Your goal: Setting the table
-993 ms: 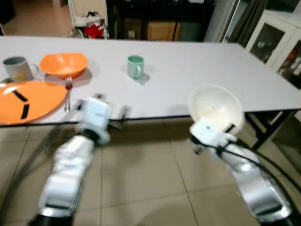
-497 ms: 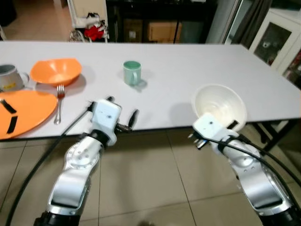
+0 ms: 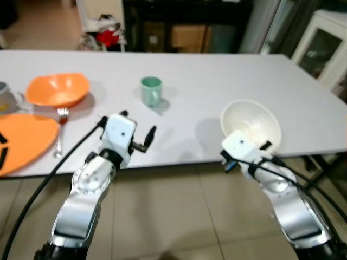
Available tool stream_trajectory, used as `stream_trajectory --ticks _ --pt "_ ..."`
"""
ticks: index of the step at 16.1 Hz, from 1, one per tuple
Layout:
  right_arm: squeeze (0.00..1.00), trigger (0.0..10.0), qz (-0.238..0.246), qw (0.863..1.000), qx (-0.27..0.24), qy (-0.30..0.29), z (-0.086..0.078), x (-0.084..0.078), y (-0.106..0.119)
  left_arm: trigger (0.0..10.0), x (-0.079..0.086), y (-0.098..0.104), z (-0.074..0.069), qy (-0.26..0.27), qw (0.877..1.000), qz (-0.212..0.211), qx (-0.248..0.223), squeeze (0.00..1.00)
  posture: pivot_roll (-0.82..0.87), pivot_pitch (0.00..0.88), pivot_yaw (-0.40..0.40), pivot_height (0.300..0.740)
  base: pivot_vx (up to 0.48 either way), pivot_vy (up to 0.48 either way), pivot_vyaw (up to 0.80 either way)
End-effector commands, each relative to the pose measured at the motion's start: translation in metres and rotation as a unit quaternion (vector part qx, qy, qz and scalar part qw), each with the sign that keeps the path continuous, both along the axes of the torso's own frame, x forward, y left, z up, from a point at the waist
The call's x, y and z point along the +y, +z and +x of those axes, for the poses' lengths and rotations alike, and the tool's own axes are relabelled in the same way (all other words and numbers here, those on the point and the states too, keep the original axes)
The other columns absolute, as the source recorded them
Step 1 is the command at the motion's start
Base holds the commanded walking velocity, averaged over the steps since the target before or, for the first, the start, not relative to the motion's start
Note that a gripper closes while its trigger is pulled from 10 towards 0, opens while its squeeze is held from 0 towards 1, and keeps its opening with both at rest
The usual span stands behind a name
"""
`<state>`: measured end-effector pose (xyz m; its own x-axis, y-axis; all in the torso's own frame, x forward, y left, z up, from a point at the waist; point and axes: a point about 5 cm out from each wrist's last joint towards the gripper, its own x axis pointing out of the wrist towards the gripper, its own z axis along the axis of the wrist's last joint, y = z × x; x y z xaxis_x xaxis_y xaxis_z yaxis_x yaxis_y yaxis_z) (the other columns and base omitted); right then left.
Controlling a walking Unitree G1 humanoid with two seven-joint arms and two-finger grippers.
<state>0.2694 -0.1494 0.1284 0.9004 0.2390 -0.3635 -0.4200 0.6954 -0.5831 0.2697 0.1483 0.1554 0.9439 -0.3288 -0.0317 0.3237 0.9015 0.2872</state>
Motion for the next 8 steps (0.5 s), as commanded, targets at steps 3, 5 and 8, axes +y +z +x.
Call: stream_trajectory --ticks 3,5,8 --pt "0.00 10.0 0.011 0.999 -0.026 0.018 0.0005 0.0083 0.0095 10.0 0.0074 0.0039 0.0014 0.005 1.000 0.011 -0.003 0.00 0.12 0.000 -0.034 0.740 0.341 0.000 0.00" --pt "0.00 10.0 0.010 0.999 -0.026 0.023 0.0002 0.0081 0.0097 10.0 0.0060 0.0039 0.0016 0.000 1.000 0.012 -0.003 0.00 0.11 0.000 -0.030 0.740 0.345 0.000 0.00" --pt "0.00 10.0 0.018 0.999 -0.024 0.041 -0.0022 0.0135 0.0095 10.0 0.0047 0.0045 0.0026 -0.006 1.000 0.013 -0.003 0.00 0.12 0.000 -0.039 0.740 0.344 0.000 0.00"
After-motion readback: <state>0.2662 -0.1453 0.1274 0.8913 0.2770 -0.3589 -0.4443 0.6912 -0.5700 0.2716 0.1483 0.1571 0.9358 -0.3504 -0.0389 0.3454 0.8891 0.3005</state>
